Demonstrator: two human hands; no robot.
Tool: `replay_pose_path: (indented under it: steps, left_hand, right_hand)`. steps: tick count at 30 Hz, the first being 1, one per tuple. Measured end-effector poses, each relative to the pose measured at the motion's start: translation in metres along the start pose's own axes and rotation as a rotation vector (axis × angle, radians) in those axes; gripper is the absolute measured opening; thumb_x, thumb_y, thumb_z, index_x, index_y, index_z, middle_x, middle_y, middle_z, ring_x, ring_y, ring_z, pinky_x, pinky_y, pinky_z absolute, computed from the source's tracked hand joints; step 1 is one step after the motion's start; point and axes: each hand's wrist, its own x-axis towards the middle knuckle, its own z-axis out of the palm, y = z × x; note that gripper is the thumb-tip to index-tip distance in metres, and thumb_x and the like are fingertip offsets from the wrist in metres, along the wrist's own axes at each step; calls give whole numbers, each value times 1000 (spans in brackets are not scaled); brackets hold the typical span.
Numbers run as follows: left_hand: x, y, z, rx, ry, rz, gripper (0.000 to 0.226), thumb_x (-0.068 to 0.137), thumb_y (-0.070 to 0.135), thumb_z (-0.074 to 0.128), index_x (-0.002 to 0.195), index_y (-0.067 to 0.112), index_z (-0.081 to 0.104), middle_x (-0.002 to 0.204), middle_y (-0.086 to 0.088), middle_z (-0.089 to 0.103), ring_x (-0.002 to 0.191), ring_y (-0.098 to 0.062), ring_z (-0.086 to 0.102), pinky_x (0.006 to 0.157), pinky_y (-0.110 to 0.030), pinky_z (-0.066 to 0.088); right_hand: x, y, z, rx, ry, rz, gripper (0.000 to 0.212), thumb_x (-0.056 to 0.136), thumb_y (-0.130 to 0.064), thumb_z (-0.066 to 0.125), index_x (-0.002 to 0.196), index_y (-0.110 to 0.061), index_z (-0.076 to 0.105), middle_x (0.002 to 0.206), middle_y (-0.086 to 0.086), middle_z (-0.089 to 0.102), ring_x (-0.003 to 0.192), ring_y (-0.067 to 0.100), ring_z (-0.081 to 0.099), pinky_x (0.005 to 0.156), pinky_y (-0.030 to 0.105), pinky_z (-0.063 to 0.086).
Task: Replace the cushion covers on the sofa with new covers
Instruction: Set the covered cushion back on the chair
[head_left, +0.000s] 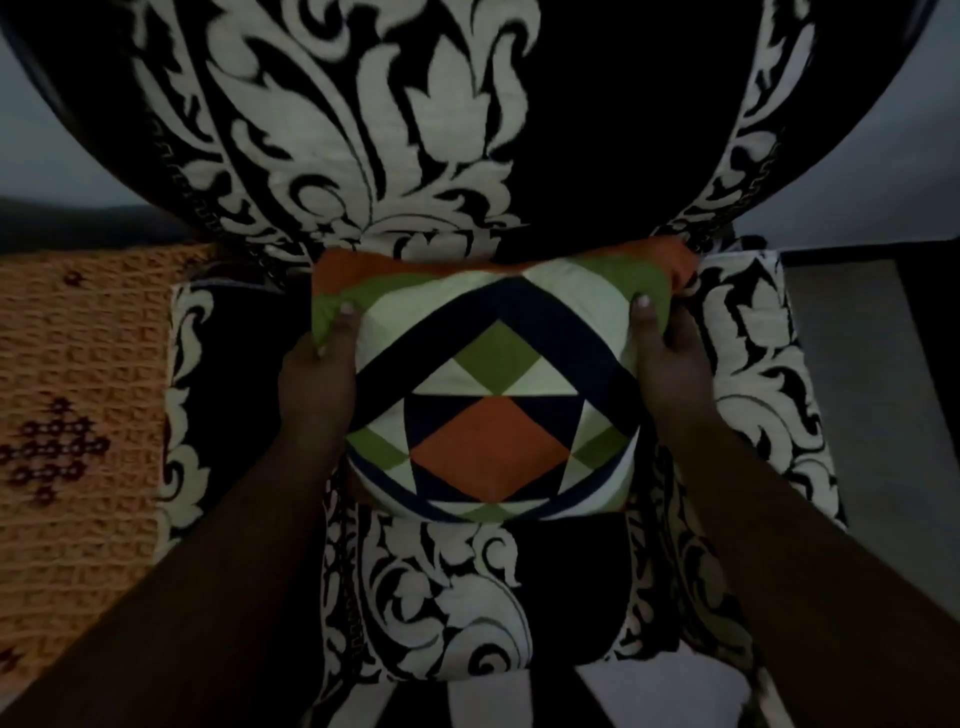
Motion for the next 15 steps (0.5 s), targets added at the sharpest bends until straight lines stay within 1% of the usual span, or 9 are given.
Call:
replay_pose_path:
  steps: [2,4,6,7,9,10,12,13,15]
  left_hand:
    - [13,19,2,8,3,18,77,72,86,58,123,28,69,119,3,70,106,-21,67,97,-41,54]
    - [28,34,5,22,-32,-17,92,68,89,57,134,26,63,129,-1,66,113,-25,64,100,-43,52]
    - [40,40,11,23,-45,-47,100,72,86,59,148,21,49,144,-5,56,127,-29,56,105,-42,48]
    - [43,39,13,56,-24,-5,95,80,77,61,152,18,41,150,-6,50,132,-28,52,107,-38,44]
    - [41,40,11,183,78,252,76,93,55,63,150,11,36,150,-10,45,135,-27,47,106,-28,39]
    - [39,40,7,276,127,444,69,94,48,63,146,9,39,147,-13,46,134,-29,47,107,-30,39]
    - [39,38,-1,540,157,811,59,98,46,57,141,6,45,141,-18,50,132,-34,47,110,-40,40]
    - [43,38,-4,681,116,939,58,101,49,51,141,8,47,142,-18,51,133,-34,47,111,-45,39]
    - [47,39,-7,911,-2,1024,64,102,61,38,145,15,48,143,-14,53,133,-34,48,109,-52,38]
  right_hand:
    - [20,-18,1,-19,-3,-32,74,89,-82,40,139,-29,55,139,-4,59,129,25,53,103,40,44]
    - [38,-27,5,-60,-9,-38,59,94,-76,40,111,-26,66,111,3,66,112,29,59,89,35,44]
    - [51,-32,9,-170,20,-58,48,99,-67,41,76,-25,49,77,2,52,90,31,57,72,34,36]
    - [55,-34,10,-231,48,-77,49,98,-66,43,76,-24,46,76,3,50,88,32,58,70,35,36]
    - [56,-35,9,-274,184,-187,51,93,-66,51,103,-16,57,102,9,61,103,31,61,78,37,46]
    - [53,-36,8,-298,276,-288,59,90,-62,57,119,-11,54,119,12,59,113,31,58,86,38,49]
    - [45,-39,7,-417,397,-523,63,90,-49,61,134,-4,48,136,18,50,125,34,50,98,40,45]
    - [41,-41,8,-518,388,-644,61,93,-45,59,138,-5,48,140,20,48,130,36,47,102,42,40]
    - [39,-42,10,-723,261,-796,57,99,-47,52,143,-11,47,143,18,48,134,36,42,107,47,33]
